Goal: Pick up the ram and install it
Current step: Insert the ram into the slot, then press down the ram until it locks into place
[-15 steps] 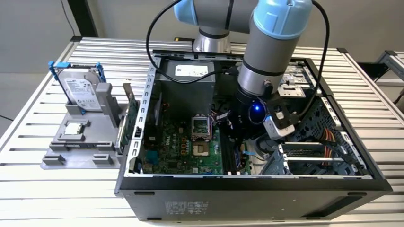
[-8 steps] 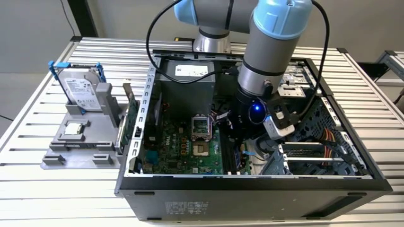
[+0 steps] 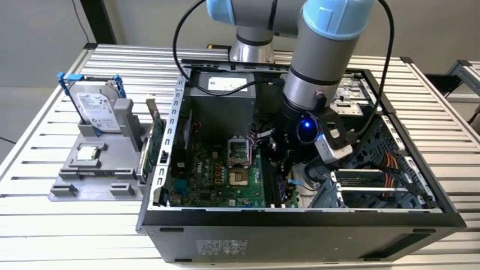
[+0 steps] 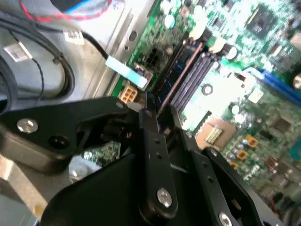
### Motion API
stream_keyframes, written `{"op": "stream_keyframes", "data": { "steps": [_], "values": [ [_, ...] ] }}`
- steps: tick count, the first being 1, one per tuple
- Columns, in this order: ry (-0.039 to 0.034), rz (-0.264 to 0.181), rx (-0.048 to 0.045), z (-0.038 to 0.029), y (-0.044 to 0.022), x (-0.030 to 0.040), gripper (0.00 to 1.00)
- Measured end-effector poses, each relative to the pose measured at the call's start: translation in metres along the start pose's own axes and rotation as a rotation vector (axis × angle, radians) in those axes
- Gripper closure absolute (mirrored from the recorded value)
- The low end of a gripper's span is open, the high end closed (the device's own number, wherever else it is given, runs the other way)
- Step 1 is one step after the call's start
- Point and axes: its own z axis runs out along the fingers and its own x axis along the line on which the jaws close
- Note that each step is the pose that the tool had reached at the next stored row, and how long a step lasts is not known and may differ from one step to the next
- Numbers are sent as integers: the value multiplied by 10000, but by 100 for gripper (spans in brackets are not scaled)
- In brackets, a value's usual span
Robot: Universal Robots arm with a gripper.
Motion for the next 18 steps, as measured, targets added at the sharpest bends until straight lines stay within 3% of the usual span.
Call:
{"op": "stream_keyframes", "data": {
  "steps": [5,9,10,18],
  "values": [
    [-1,1,0,-222,-31,9,0],
    [-1,-1,-25,-251,-35,10,0],
    [0,-1,-32,-251,-35,10,100],
    [3,-4,-97,-252,-35,10,100]
  ]
}}
